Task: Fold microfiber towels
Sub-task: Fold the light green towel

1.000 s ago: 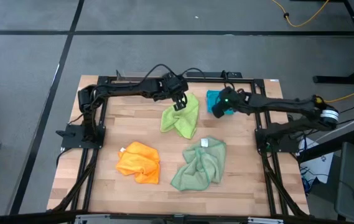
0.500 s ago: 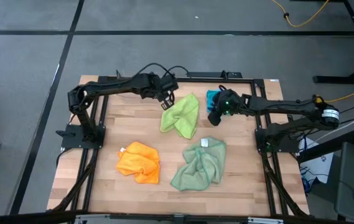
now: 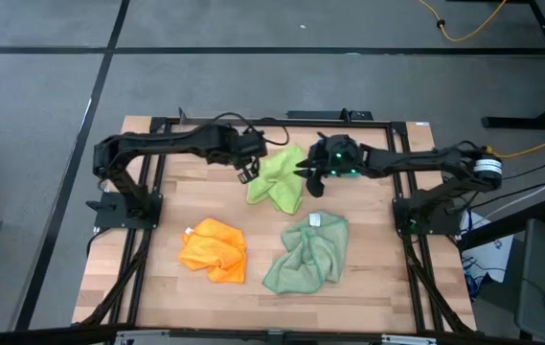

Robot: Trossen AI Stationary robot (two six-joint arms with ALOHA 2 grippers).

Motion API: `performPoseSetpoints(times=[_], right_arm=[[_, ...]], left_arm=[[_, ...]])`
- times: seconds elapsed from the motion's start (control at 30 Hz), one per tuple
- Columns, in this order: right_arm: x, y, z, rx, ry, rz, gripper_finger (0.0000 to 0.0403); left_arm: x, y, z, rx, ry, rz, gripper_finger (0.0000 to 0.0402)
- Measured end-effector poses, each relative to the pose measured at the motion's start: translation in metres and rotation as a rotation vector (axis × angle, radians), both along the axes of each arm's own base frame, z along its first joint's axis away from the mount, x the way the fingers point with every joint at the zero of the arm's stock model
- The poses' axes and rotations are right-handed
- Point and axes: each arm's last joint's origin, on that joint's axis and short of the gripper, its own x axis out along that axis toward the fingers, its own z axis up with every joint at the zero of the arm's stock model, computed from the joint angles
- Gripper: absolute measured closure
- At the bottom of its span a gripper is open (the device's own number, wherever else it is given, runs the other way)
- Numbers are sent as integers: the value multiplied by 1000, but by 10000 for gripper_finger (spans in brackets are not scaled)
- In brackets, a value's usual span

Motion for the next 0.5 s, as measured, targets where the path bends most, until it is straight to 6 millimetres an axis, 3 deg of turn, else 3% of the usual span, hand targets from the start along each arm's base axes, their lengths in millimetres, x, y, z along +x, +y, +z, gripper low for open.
performPoseSetpoints(times=[0.33,0.5], right_arm=[[52,-13,-14,-140,179,315,272],[73,-18,-38,-107,219,411,272]], left_arm=[[-46,-8,-20,16,-432,-47,317],[-63,-2,-24,16,-596,-53,317]])
